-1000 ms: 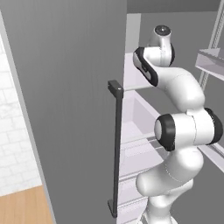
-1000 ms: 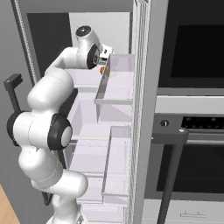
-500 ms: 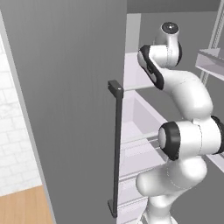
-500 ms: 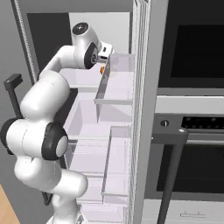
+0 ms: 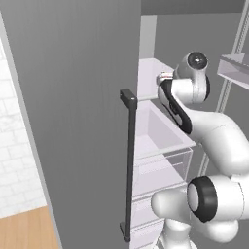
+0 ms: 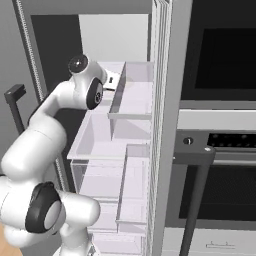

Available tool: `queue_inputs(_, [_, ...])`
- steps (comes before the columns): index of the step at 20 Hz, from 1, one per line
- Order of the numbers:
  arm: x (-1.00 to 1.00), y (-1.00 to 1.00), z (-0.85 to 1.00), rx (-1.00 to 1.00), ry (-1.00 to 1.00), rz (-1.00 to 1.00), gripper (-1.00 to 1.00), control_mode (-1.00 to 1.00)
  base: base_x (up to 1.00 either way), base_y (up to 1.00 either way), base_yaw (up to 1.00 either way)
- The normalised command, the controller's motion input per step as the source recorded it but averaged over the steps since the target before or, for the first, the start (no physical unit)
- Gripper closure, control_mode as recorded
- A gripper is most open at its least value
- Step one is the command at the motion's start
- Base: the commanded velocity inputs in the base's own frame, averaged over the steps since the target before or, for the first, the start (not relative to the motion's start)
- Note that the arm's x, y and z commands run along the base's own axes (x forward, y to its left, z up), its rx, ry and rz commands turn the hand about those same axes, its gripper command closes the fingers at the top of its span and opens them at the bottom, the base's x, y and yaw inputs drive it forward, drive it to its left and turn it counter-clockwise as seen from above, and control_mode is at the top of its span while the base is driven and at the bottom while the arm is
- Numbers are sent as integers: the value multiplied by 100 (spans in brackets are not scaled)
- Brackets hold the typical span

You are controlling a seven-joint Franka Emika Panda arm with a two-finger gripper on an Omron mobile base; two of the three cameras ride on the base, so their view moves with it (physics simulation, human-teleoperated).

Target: Place one lemon and one chicken drumstick in each tupperware on the nearby counter, to pack two identical lunches.

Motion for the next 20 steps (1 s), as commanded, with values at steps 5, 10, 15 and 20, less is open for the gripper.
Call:
queue_inputs(5, [58,17,-20,0,29,0,-100,-100,0,0,0])
queue_inputs(10, [68,-11,14,4,6,0,-100,-100,0,0,0])
queue_inputs(15, [10,-38,-48,15,1,0,-100,-100,0,0,0])
queue_inputs(20, [32,-1,-52,18,-2,0,-100,-100,0,0,0])
